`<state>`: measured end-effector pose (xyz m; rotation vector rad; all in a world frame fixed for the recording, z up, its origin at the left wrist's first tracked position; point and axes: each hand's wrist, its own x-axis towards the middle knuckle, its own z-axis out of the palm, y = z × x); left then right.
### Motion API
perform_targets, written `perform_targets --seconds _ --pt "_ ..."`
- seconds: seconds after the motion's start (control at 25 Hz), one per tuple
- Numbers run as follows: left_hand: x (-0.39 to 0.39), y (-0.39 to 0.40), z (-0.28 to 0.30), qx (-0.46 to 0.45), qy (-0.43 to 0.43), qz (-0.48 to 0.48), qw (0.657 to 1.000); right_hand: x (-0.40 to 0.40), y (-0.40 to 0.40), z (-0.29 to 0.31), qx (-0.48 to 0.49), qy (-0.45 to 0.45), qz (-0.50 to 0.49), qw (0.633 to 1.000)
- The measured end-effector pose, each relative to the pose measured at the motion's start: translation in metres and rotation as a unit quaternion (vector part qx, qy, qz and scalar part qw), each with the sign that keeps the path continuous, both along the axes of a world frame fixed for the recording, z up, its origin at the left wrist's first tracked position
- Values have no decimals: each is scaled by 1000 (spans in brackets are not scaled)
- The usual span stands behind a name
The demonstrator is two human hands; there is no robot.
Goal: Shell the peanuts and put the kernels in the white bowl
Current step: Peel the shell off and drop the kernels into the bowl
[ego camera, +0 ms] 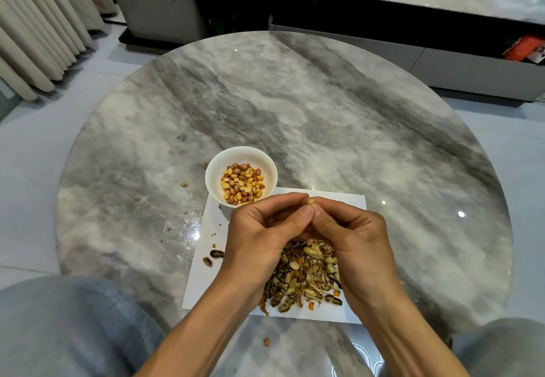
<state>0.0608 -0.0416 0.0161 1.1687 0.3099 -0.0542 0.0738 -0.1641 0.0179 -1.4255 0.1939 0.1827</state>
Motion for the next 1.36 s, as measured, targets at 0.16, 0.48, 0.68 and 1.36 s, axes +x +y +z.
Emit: perform_targets --seconds 0.16,0.48,0.68,1.36 --pt "-3 -6 -2 -5 -7 33 999 -4 5 -3 -40 -34 -24 998" --pt "2 7 -2 52 -46 -3 998 3 -6 8 101 64 76 990" --pt "4 11 -1 104 -88 -8 991 2 -6 7 71 37 100 992" --pt "2 7 -6 17 -60 -14 998 -2 -3 11 -19 -39 39 998"
